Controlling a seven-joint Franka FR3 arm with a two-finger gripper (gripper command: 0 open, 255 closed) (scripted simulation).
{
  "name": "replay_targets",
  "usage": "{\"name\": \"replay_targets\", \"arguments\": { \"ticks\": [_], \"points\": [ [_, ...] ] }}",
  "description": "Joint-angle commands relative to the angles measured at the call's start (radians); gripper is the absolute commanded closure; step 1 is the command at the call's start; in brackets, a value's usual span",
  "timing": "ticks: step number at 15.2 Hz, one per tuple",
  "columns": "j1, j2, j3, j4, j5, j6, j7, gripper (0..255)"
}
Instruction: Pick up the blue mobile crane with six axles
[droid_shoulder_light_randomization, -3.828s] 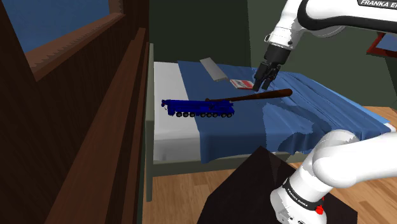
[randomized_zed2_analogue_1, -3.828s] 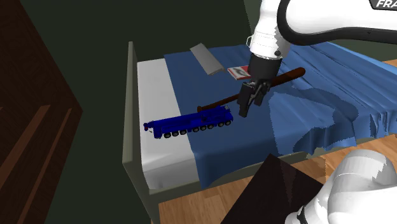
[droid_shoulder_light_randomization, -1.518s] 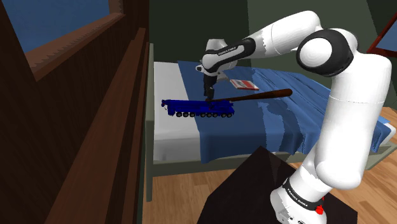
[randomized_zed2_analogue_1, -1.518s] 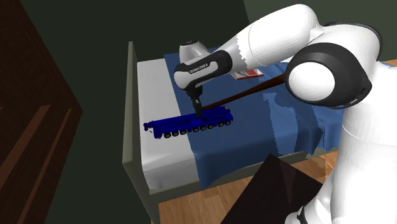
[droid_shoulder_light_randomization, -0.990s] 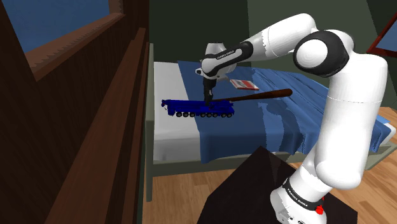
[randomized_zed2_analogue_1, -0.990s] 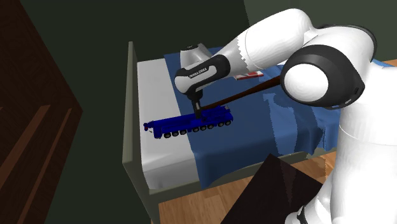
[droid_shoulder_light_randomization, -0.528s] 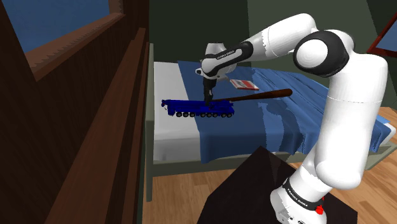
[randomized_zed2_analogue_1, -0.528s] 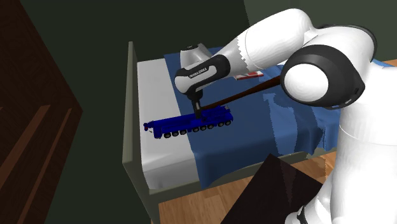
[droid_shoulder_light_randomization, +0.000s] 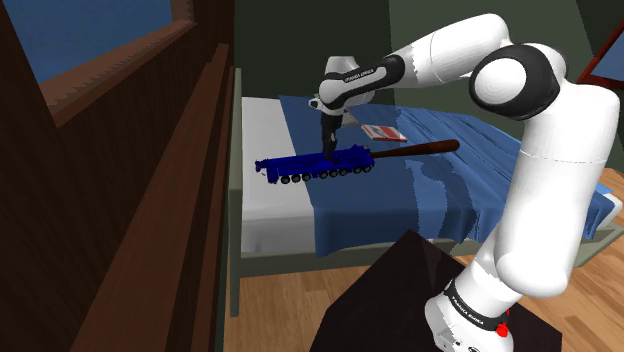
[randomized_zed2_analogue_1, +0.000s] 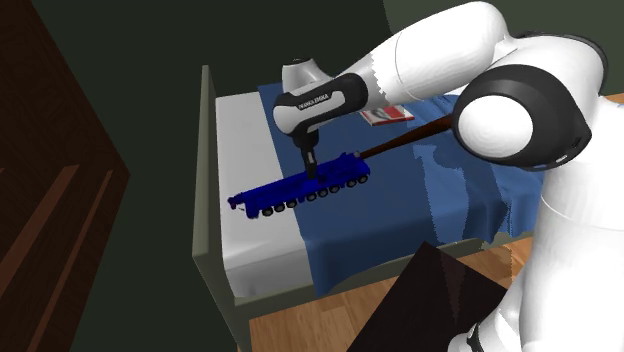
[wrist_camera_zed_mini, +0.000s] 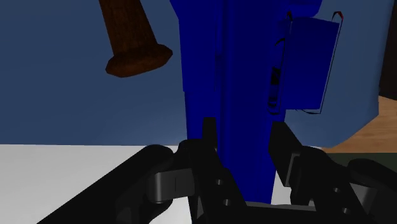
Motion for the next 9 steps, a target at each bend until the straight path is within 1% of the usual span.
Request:
{"name": "replay_targets", "arguments": {
  "ticks": [1, 7, 9],
  "points": [
    [0.001, -0.016, -0.001, 0.013, -0.004, -0.027, 0.002, 255],
    [0.003, -0.046, -0.004, 0.055, -0.01, -0.098, 0.003, 255],
    [0.003, -0.047, -0.004, 0.056, -0.01, -0.1, 0.003, 255]
  ]
}}
